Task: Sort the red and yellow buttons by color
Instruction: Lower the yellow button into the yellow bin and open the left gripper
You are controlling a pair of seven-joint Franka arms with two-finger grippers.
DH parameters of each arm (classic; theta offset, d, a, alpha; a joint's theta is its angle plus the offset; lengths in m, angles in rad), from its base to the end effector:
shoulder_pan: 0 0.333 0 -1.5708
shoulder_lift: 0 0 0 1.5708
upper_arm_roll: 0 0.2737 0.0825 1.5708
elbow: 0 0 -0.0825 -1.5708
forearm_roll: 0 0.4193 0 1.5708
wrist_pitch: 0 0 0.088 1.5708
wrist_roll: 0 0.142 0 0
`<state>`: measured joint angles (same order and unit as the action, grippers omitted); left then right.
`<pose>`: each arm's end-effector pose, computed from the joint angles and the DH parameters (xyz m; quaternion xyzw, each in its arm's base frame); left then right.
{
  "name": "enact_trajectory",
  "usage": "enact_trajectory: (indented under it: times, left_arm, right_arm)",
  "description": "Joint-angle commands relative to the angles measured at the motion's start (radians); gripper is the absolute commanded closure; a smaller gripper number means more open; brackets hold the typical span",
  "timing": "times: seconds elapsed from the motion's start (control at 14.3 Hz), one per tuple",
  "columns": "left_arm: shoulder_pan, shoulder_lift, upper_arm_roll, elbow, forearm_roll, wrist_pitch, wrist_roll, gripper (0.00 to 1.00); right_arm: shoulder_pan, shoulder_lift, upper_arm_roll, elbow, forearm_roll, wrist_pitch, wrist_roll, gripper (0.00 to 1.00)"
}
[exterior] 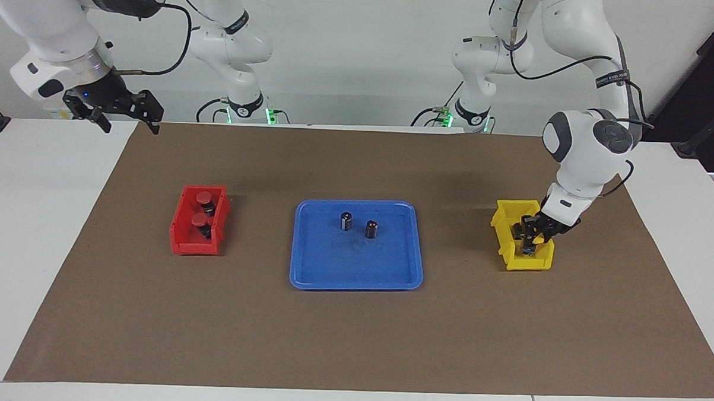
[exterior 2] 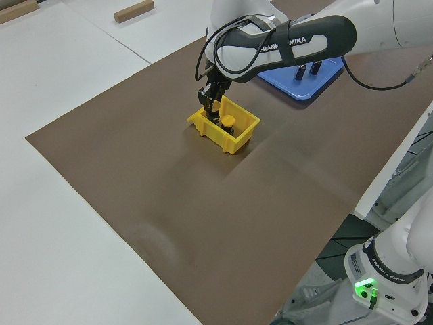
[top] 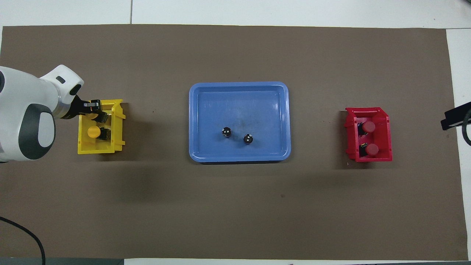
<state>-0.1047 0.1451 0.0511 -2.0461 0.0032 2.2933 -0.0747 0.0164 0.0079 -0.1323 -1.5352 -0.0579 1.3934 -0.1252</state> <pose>0.6115 -0.0326 0.2831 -0.9986 -0.0091 -0.0513 0.0016 0.5625 -0.0743 0.5469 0.9968 0.0016 -0.0777 0.0201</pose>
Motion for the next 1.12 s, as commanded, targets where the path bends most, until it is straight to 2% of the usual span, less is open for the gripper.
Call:
enact_trajectory:
  times: [0.0, 0.07, 0.14, 0.21, 0.28, 0.35, 0.49, 0.77, 0.91, 1.05]
  left_arm:
    - [0.013, -0.030, -0.007, -0.069, -0.008, 0.084, 0.016, 0.99]
    - [0.013, -0.030, -0.007, -0.071, -0.008, 0.083, 0.018, 0.98]
    - [0.013, -0.029, -0.007, -0.068, -0.008, 0.083, 0.015, 0.84]
    - [0.013, -0.027, -0.007, -0.065, -0.008, 0.084, 0.013, 0.55]
    - [0.013, -0.025, -0.007, -0.062, -0.009, 0.084, 0.010, 0.35]
    - [0.013, -0.024, -0.007, -0.059, -0.009, 0.084, 0.007, 0.25]
    - [0.011, -0.021, -0.007, -0.043, -0.011, 0.077, 0.006, 0.16]
    - [0.005, -0.015, -0.007, 0.049, -0.011, -0.030, 0.003, 0.09]
    - [0.011, -0.018, -0.007, 0.137, -0.011, -0.160, 0.009, 0.00]
    - [0.013, -0.032, -0.007, 0.240, -0.011, -0.326, 0.016, 0.00]
  right_arm:
    - [0.016, -0.019, -0.021, -0.029, 0.012, -0.007, 0.018, 0.00]
    - [0.014, -0.025, -0.023, -0.045, 0.012, -0.005, 0.018, 0.00]
    - [0.017, -0.023, -0.021, -0.042, 0.012, -0.007, 0.019, 0.00]
    - [0.019, -0.020, -0.023, -0.036, 0.012, -0.004, 0.021, 0.00]
    - [0.019, -0.020, -0.023, -0.033, 0.012, 0.013, 0.021, 0.00]
    - [0.019, -0.020, -0.021, -0.033, 0.012, 0.016, 0.022, 0.00]
    - [0.020, -0.023, -0.013, -0.033, 0.012, 0.016, 0.024, 0.00]
    - [0.024, -0.019, -0.013, -0.037, 0.012, 0.055, 0.021, 0.00]
    - [0.022, -0.017, -0.009, -0.036, 0.012, 0.056, 0.021, 0.00]
    - [0.014, -0.019, -0.009, -0.036, 0.012, 0.053, 0.019, 0.00]
